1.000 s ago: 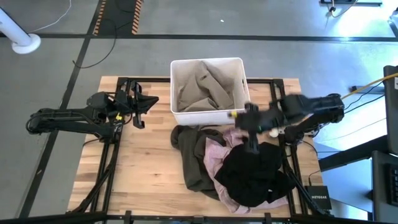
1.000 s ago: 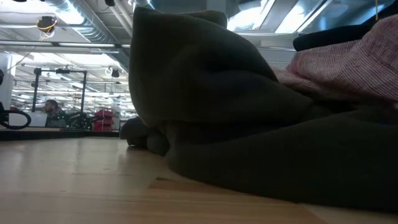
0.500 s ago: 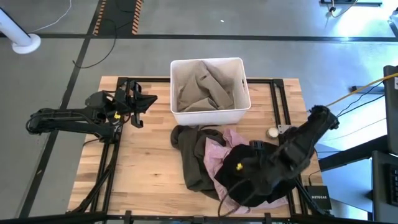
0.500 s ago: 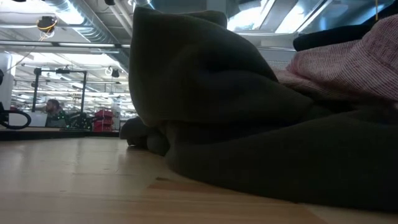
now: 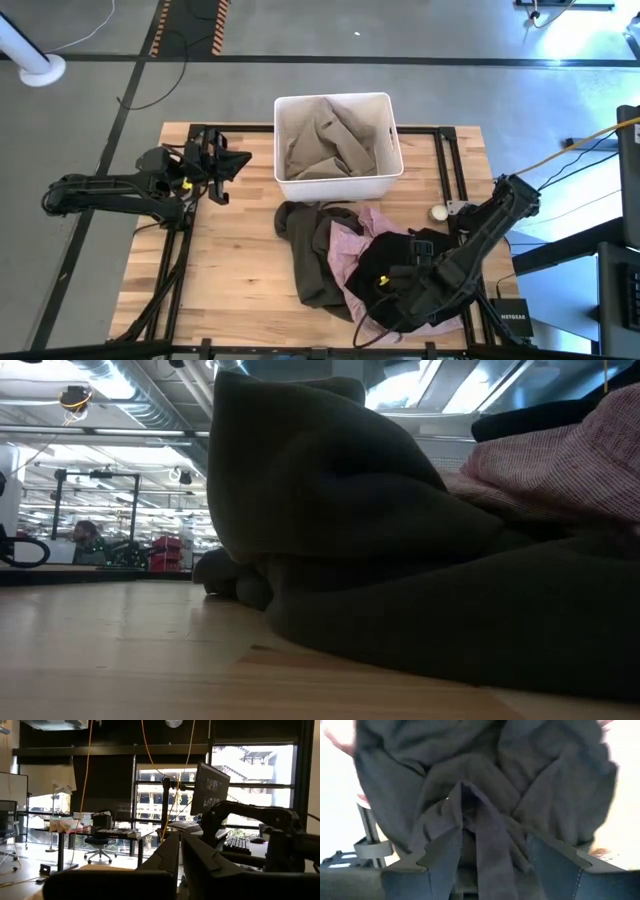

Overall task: Sort clothes
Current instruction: Put the black shirt into the white laundry bin

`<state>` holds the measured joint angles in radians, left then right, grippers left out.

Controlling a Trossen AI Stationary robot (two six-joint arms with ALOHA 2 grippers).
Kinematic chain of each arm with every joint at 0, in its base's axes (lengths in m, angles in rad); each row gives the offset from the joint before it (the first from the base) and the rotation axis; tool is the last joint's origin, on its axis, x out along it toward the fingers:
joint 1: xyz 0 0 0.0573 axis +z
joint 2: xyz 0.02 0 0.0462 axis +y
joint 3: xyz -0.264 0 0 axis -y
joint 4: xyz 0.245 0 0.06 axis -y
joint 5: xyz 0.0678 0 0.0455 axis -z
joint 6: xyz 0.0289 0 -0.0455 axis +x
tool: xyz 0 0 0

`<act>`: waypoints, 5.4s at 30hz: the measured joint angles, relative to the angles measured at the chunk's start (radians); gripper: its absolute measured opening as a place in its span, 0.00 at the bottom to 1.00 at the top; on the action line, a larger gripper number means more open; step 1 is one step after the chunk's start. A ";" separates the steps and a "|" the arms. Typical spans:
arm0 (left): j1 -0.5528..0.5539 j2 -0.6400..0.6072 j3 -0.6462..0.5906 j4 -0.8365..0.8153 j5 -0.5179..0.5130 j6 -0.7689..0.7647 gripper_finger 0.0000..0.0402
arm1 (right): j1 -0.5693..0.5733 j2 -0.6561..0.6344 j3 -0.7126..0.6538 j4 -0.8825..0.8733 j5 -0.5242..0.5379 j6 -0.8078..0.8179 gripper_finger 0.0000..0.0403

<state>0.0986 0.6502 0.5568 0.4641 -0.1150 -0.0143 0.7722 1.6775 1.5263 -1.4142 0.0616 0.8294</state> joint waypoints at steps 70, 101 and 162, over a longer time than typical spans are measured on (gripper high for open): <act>0.000 0.000 0.000 -0.002 0.000 -0.005 0.04 | -0.421 -0.362 0.297 0.532 0.752 -0.807 0.06; 0.000 0.000 0.000 0.003 0.000 0.038 0.04 | -1.113 -0.199 0.368 2.197 0.113 -1.543 0.07; 0.000 0.000 0.000 -0.013 0.000 0.035 0.04 | -0.671 -0.147 0.254 -0.155 0.320 -0.415 0.56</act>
<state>0.0990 0.6502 0.5571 0.4510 -0.1154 0.0203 0.1016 1.5305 1.7798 -1.5691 0.3820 0.4146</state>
